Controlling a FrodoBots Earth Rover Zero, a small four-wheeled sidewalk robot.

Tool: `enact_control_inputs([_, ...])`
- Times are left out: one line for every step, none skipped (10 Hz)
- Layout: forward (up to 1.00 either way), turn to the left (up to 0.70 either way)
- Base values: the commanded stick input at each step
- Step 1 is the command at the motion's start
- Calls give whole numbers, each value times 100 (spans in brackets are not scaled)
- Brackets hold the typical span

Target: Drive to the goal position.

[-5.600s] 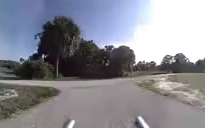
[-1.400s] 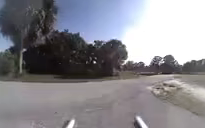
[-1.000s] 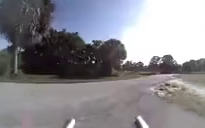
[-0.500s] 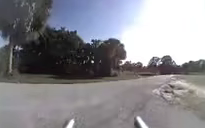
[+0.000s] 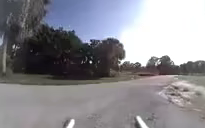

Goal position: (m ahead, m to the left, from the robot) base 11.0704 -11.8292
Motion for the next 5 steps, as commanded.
enact_control_inputs([70, 0])
enact_control_inputs([70, 0])
enact_control_inputs([70, 0])
enact_control_inputs([70, 0])
enact_control_inputs([70, 0])
